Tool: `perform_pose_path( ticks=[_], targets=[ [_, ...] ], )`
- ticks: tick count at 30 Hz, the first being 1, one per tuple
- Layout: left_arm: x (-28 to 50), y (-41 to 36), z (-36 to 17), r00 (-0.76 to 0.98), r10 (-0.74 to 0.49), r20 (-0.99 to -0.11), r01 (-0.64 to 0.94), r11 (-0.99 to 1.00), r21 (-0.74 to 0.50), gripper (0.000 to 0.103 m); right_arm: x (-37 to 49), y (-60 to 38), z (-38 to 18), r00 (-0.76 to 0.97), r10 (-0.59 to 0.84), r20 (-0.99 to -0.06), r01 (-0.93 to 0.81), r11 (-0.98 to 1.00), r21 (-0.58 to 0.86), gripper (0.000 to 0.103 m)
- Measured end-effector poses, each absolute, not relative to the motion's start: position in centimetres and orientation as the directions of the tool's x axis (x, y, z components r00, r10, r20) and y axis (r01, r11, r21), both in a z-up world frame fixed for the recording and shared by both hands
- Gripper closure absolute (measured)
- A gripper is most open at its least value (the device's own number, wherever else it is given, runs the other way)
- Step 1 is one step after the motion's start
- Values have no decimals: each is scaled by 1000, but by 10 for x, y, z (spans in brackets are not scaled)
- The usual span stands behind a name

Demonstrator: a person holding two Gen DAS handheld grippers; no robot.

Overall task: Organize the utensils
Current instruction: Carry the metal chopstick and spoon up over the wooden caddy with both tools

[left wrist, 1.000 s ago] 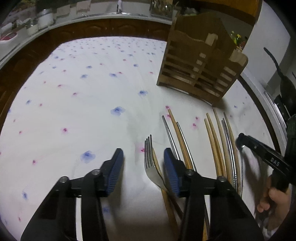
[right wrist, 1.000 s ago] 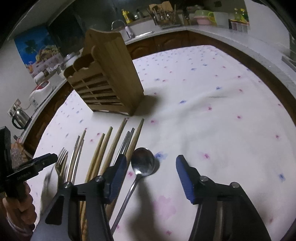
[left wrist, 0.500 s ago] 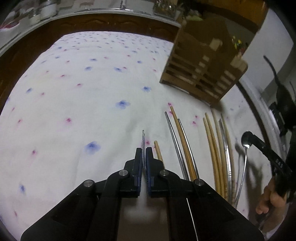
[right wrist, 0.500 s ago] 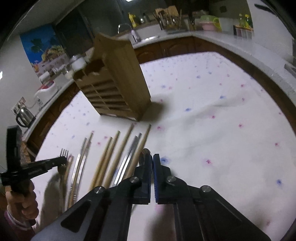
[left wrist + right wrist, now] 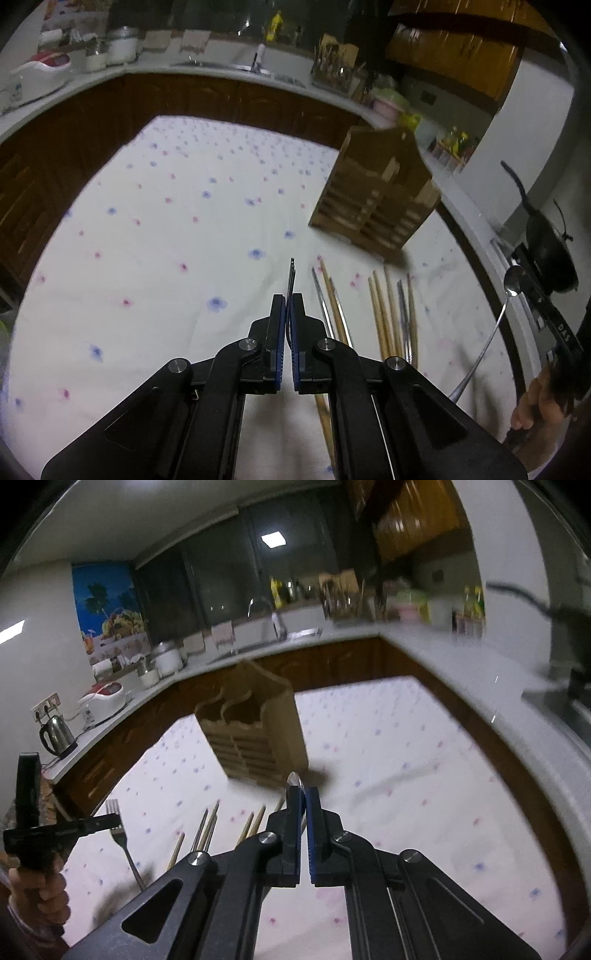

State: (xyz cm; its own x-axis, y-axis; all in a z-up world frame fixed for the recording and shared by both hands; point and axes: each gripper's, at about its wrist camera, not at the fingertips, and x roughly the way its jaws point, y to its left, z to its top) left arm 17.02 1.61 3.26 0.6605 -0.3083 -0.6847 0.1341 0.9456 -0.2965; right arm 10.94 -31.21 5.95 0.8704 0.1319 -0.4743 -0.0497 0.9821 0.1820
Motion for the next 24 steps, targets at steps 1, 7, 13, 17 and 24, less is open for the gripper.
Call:
perform_pose_path(
  ticks=[1, 7, 13, 17, 24],
  targets=[
    [169, 17, 37, 675, -301, -673, 133, 947, -291, 101, 108, -312, 63, 877, 123, -464, -46, 984, 172, 101],
    [170, 22, 57, 725, -284, -627, 124, 950, -286, 101, 109, -306, 79, 904, 89, -418, -37, 991, 131, 101],
    [173, 27, 66, 739, -279, -614, 120, 950, -288, 101, 112, -300, 79, 911, 84, -404, -40, 993, 115, 101],
    [178, 26, 72, 745, -282, -605, 122, 948, -293, 101, 120, -297, 79, 913, 81, -400, -40, 993, 109, 101],
    [202, 21, 98, 773, -288, -565, 137, 946, -295, 101, 140, -293, 93, 937, 50, -345, -22, 996, 84, 101]
  ],
)
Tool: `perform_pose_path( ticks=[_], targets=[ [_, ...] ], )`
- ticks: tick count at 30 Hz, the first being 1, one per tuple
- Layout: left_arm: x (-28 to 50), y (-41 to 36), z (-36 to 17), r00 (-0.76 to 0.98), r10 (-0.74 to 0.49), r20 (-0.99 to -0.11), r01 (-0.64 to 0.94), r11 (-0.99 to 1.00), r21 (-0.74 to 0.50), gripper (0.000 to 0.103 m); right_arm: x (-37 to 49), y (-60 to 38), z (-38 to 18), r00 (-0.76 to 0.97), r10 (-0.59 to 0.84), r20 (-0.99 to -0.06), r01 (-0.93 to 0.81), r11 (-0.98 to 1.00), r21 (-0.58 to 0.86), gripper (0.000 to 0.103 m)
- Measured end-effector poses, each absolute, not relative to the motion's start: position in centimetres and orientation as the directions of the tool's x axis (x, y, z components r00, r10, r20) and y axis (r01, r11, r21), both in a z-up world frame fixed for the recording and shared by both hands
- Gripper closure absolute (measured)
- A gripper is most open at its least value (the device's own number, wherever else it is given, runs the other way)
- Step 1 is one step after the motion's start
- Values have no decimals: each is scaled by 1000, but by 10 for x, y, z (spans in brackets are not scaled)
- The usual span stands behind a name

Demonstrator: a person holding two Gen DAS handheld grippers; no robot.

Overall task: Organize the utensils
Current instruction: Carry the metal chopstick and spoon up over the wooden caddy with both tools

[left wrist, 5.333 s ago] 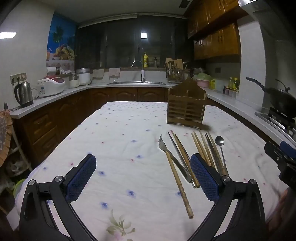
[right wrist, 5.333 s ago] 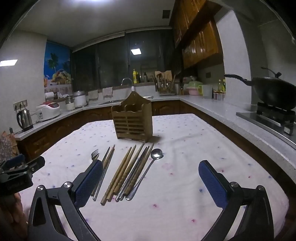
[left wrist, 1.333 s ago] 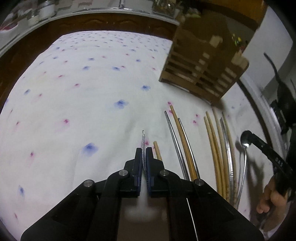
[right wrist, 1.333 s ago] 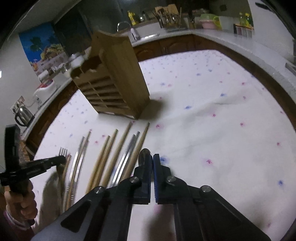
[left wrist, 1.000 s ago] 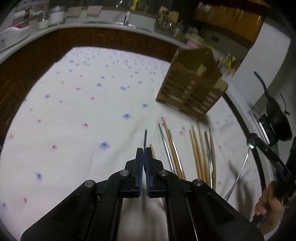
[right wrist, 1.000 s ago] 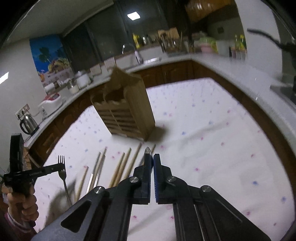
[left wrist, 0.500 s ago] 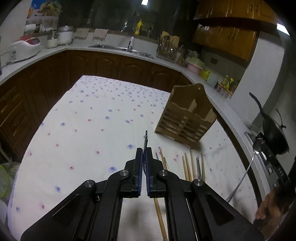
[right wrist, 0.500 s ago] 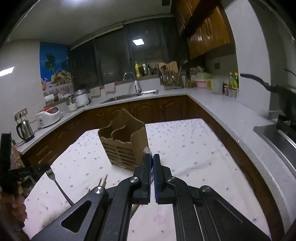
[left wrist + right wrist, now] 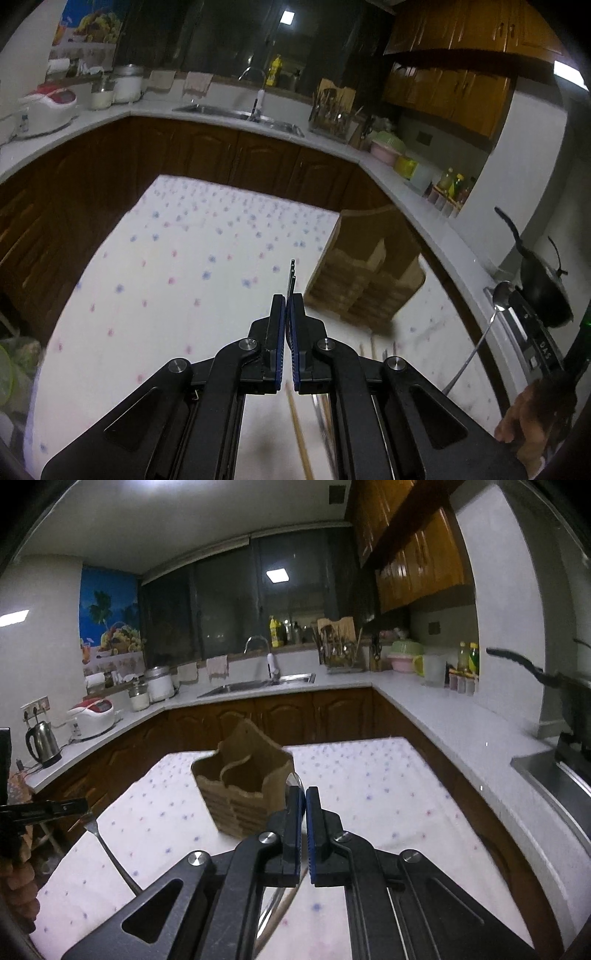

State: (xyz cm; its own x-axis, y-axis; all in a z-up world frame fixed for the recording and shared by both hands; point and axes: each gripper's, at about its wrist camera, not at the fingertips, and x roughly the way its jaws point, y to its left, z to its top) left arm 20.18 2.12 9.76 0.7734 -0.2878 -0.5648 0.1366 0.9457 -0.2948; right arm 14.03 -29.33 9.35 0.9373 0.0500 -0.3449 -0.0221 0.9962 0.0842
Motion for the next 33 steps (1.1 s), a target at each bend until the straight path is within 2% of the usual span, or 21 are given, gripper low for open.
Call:
perform_pose_path(
  ticks=[9, 15, 20, 26, 29, 33],
  targets=[
    [269, 2, 155, 849, -265, -457, 165, 955, -247, 101, 197, -285, 135, 982, -59, -179, 57, 998, -13, 101],
    [329, -19, 166, 861, -272, -430, 181, 953, -242, 101, 240, -277, 146, 987, -127, -98, 120, 990, -73, 101],
    [365, -47, 143, 846, -262, -465, 189, 962, -197, 101, 268, -265, 129, 985, -144, -95, 133, 984, -116, 101],
    [380, -70, 104, 811, -258, -525, 212, 966, -147, 101, 281, -244, 86, 982, -125, -140, 97, 977, -191, 101],
    [384, -74, 87, 784, -273, -558, 226, 962, -153, 100, 282, -243, 70, 977, -98, -191, 64, 982, -179, 101],
    [378, -77, 81, 772, -312, -554, 270, 950, -159, 100, 285, -254, 65, 972, -58, -228, 29, 991, -129, 101]
  ],
)
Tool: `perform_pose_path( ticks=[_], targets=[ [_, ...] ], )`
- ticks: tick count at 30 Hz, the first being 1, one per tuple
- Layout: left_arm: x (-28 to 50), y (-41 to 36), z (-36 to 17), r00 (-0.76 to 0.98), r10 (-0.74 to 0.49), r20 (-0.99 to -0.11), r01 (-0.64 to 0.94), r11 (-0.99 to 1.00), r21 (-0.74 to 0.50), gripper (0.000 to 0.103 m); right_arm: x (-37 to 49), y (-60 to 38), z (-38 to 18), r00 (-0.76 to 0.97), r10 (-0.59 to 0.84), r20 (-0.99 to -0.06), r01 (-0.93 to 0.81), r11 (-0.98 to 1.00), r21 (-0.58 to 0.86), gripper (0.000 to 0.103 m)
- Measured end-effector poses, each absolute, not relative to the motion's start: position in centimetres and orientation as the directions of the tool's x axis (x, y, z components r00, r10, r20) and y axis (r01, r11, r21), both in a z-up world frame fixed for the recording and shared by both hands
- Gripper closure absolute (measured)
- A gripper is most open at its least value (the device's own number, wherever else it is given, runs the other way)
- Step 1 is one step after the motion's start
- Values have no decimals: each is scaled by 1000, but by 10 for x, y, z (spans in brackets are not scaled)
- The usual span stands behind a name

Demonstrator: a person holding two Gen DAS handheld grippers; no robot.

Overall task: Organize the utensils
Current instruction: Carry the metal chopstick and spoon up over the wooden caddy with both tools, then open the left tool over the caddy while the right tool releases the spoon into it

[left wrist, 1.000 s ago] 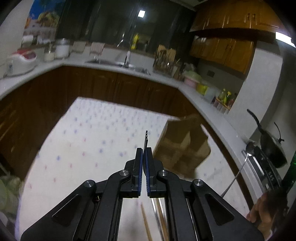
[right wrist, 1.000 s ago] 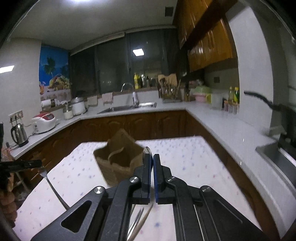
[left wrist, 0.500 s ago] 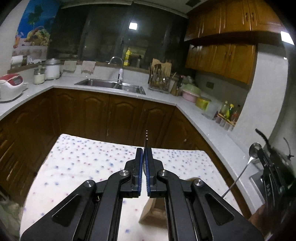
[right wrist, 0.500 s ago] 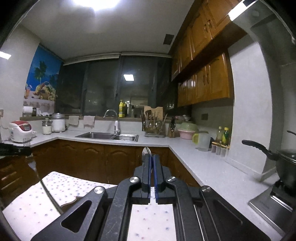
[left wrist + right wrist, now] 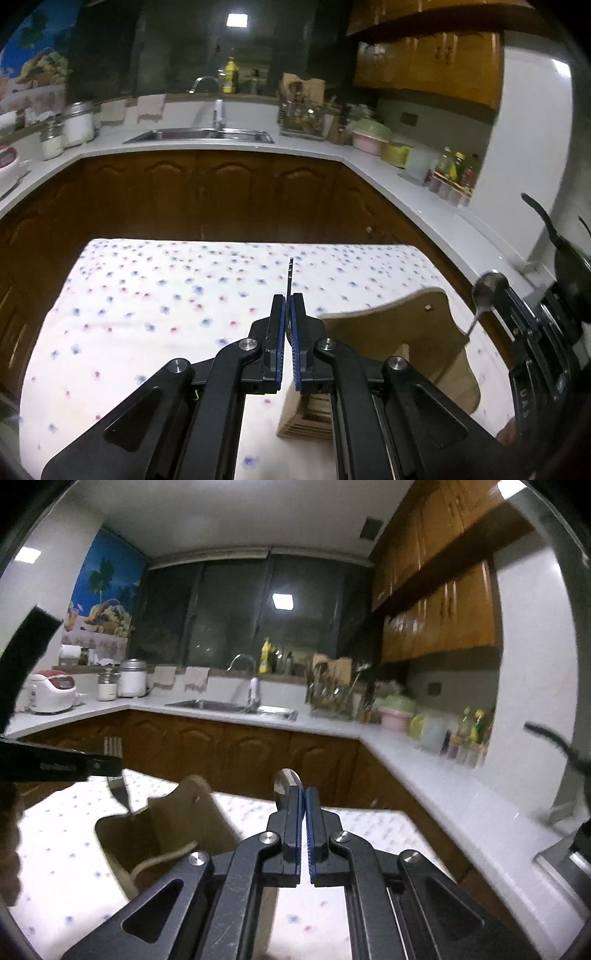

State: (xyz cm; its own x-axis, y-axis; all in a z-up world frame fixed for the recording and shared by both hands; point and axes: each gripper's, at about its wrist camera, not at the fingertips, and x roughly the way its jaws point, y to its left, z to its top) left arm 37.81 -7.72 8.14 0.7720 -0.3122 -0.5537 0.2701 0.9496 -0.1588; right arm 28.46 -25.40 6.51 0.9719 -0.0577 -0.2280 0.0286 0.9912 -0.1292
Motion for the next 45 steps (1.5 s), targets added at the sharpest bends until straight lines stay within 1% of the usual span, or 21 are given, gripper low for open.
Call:
perform_pose_path(
  ticks=[6, 15, 16, 18, 20, 22, 24, 26, 28, 30, 31, 32, 33, 34, 38, 39, 41, 43, 44, 45],
  targets=[
    [375, -86, 81, 757, -328, -565, 296, 943, -151, 100, 286, -274, 71, 959, 2, -282, -8, 1000, -21, 101],
    [373, -87, 81, 750, -327, -574, 291, 944, -157, 98, 284, -284, 71, 954, 16, -300, -8, 1000, 25, 101],
    [372, -87, 81, 748, -330, -576, 292, 943, -160, 96, 283, -285, 71, 954, 17, -300, -9, 1000, 27, 101],
    [372, -87, 81, 745, -331, -579, 292, 942, -163, 87, 283, -285, 72, 953, 20, -302, -12, 999, 30, 101],
    [370, -85, 82, 750, -324, -576, 283, 945, -163, 67, 282, -286, 73, 952, 24, -305, -14, 999, 33, 101],
    [366, -82, 84, 755, -321, -572, 275, 947, -168, 62, 282, -288, 73, 950, 29, -309, -18, 999, 38, 100],
    [365, -79, 84, 752, -326, -573, 273, 945, -180, 61, 282, -289, 74, 948, 35, -316, -22, 999, 44, 96],
    [360, -75, 86, 754, -325, -571, 264, 946, -189, 56, 282, -290, 74, 945, 43, -325, -28, 998, 52, 96],
    [355, -68, 87, 758, -321, -568, 254, 947, -196, 54, 279, -290, 74, 943, 47, -330, -29, 998, 59, 96],
    [349, -61, 87, 759, -317, -569, 240, 948, -208, 47, 277, -292, 75, 943, 50, -329, -29, 997, 68, 94],
    [345, -56, 87, 761, -312, -568, 229, 949, -214, 43, 275, -293, 76, 944, 51, -327, -28, 997, 74, 89],
    [341, -51, 87, 764, -306, -569, 218, 951, -220, 41, 273, -293, 76, 944, 50, -325, -26, 997, 79, 84],
    [337, -47, 86, 764, -303, -569, 209, 951, -226, 41, 271, -294, 77, 946, 53, -321, -27, 996, 83, 75],
    [332, -42, 85, 762, -301, -574, 200, 952, -234, 41, 269, -294, 78, 946, 54, -320, -28, 996, 84, 70],
    [314, -23, 80, 751, -298, -590, 164, 949, -270, 39, 261, -299, 79, 941, 66, -332, -30, 993, 114, 70],
    [307, -18, 78, 751, -297, -590, 156, 948, -278, 38, 259, -300, 80, 940, 69, -334, -29, 992, 123, 67],
    [294, -9, 76, 753, -291, -591, 141, 947, -288, 34, 247, -303, 82, 941, 75, -331, -27, 989, 149, 54],
    [281, 0, 73, 752, -285, -595, 124, 947, -296, 31, 235, -306, 82, 943, 78, -325, -24, 986, 168, 33],
    [274, 4, 71, 751, -285, -595, 118, 945, -304, 30, 228, -308, 82, 943, 82, -324, -24, 984, 178, 28],
    [268, 7, 70, 750, -287, -596, 113, 944, -311, 30, 219, -310, 80, 942, 91, -324, -29, 981, 193, 21]
  ],
)
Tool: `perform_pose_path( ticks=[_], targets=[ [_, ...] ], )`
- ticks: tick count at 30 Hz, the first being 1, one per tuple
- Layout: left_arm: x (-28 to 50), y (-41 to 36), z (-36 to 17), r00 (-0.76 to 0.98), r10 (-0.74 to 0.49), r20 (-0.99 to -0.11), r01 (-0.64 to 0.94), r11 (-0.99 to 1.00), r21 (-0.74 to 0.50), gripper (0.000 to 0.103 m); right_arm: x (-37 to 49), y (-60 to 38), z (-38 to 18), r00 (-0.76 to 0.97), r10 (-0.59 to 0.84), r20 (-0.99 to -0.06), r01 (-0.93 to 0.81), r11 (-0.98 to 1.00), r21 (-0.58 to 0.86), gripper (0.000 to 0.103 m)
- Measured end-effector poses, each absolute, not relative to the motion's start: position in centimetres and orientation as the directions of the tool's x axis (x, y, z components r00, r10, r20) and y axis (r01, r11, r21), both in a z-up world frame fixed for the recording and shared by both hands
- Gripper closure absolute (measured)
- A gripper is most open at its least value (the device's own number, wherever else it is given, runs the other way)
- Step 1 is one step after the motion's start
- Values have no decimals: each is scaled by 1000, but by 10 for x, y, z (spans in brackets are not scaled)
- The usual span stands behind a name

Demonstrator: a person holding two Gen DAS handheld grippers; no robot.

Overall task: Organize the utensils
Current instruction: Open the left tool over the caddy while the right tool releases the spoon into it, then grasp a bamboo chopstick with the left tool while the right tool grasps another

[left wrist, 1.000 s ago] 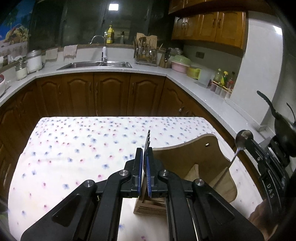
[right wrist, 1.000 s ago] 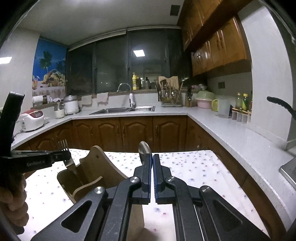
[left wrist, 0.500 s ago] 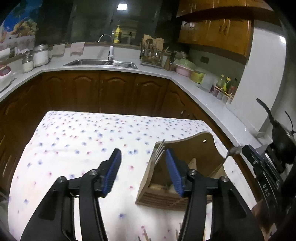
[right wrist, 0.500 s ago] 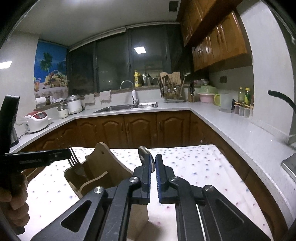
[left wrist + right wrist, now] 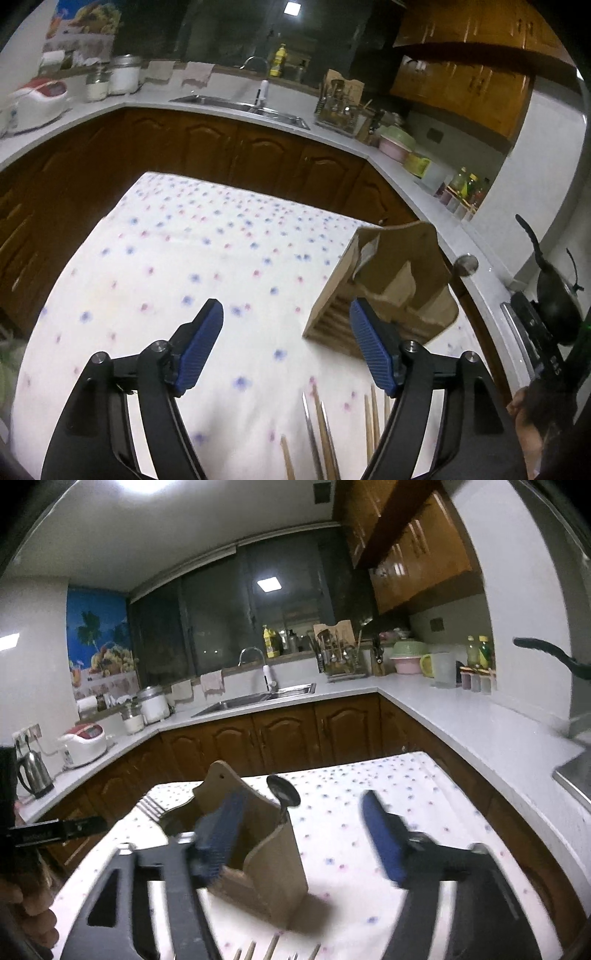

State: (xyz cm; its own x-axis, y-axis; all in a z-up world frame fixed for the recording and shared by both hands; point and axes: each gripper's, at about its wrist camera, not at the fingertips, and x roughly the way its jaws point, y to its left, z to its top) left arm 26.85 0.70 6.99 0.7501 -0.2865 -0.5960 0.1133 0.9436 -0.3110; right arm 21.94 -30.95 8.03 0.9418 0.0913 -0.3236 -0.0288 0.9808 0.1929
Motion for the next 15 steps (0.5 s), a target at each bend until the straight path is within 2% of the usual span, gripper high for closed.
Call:
perform_pose_path(
  ticks=[1, 4, 15],
  targets=[
    [261, 10, 67, 747, -287, -599, 107, 942, -317, 30, 213, -311, 79, 940, 99, -327, -31, 978, 206, 16],
    [242, 16, 60, 743, -282, -608, 88, 940, -329, 30, 192, -319, 73, 929, 125, -348, -32, 965, 261, 9],
    [189, 22, 23, 692, -288, -663, 41, 931, -362, 29, 125, -329, 40, 886, 158, -436, 26, 922, 385, 7]
  ],
)
